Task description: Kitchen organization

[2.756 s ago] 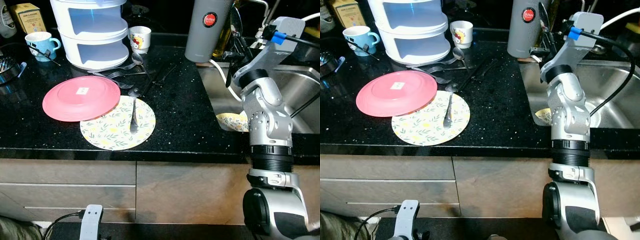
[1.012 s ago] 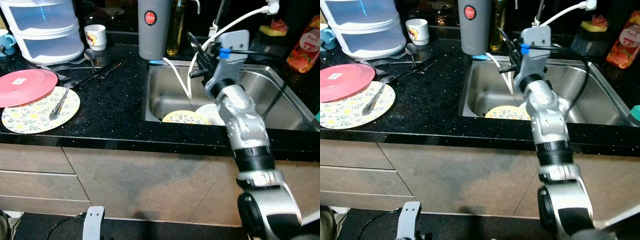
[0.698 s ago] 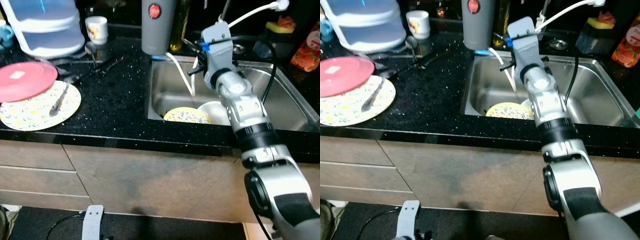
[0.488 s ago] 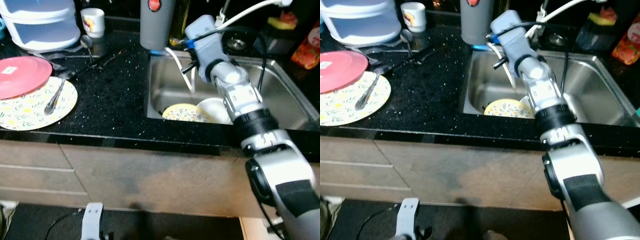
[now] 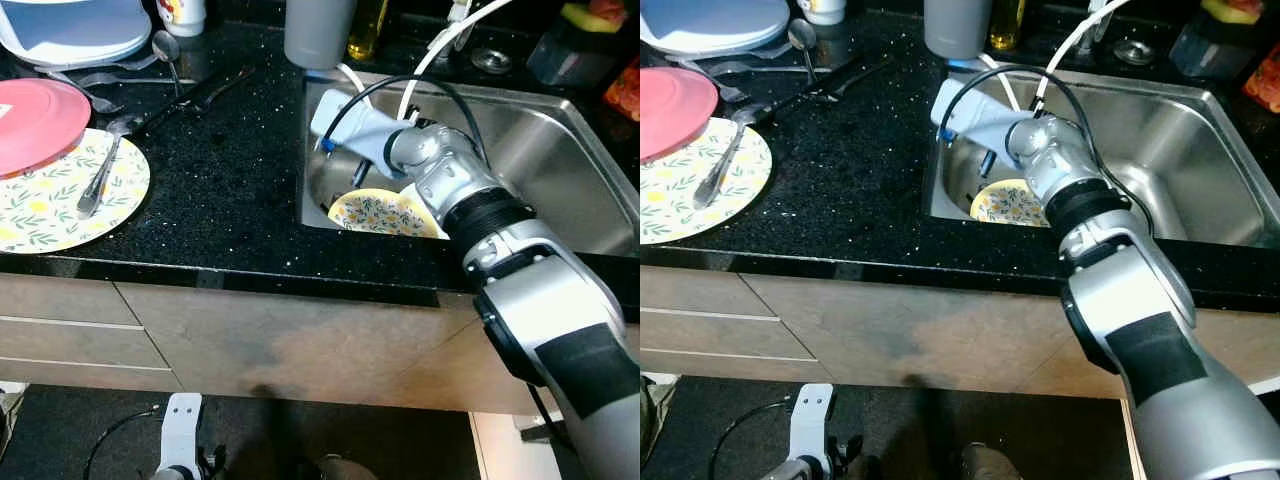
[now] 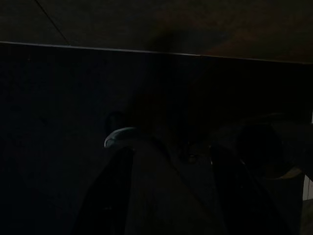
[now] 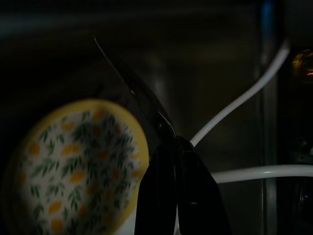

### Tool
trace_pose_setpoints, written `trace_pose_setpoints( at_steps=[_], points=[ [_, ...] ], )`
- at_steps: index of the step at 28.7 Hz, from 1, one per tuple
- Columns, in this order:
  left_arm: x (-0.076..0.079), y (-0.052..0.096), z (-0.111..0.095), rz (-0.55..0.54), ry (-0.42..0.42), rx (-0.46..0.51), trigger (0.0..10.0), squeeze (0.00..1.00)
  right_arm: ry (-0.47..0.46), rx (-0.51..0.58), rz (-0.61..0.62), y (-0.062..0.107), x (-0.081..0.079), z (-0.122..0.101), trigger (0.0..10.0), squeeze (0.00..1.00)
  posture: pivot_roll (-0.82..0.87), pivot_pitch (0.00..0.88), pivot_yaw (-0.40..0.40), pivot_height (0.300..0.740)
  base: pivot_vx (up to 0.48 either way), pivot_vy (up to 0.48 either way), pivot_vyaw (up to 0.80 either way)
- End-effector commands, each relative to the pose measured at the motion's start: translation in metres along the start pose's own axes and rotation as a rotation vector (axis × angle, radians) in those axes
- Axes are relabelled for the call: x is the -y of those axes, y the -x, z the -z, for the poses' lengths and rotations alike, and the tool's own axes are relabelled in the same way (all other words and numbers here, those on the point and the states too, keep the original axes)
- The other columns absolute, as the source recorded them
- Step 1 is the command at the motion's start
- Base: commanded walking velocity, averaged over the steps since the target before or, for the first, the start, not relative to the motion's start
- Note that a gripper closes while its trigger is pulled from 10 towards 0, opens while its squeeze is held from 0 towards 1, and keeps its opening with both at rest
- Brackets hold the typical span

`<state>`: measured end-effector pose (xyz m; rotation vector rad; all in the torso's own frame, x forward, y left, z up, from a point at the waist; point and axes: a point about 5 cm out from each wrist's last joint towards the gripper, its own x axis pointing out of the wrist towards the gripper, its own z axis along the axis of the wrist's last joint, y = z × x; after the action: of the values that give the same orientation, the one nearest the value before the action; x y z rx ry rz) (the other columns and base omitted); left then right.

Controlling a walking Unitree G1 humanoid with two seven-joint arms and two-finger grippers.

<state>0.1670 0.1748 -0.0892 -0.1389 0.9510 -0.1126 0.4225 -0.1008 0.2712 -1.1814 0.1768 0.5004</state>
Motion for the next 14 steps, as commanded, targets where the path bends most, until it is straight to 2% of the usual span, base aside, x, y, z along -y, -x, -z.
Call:
trace_pose_setpoints(
  at_steps=[1, 5, 14],
  points=[
    [0.010, 0.009, 0.050, 0.016, 0.058, -0.166, 10.0, 0.00, 0.043, -0.043, -0.032, 0.000, -0.001, 0.005, 10.0, 0.00, 0.01, 0.210, -0.135, 0.740, 0.000, 0.000, 0.00],
    [0.010, 0.009, 0.048, 0.018, 0.058, -0.161, 10.0, 0.00, 0.130, -0.141, -0.114, -0.002, -0.010, 0.019, 10.0, 0.00, 0.01, 0.207, -0.132, 0.740, 0.000, 0.000, 0.00],
    [0.010, 0.008, 0.045, 0.019, 0.054, -0.156, 10.0, 0.00, 0.191, -0.243, -0.158, -0.001, -0.015, 0.038, 10.0, 0.00, 0.01, 0.201, -0.128, 0.740, 0.000, 0.000, 0.00]
  ],
)
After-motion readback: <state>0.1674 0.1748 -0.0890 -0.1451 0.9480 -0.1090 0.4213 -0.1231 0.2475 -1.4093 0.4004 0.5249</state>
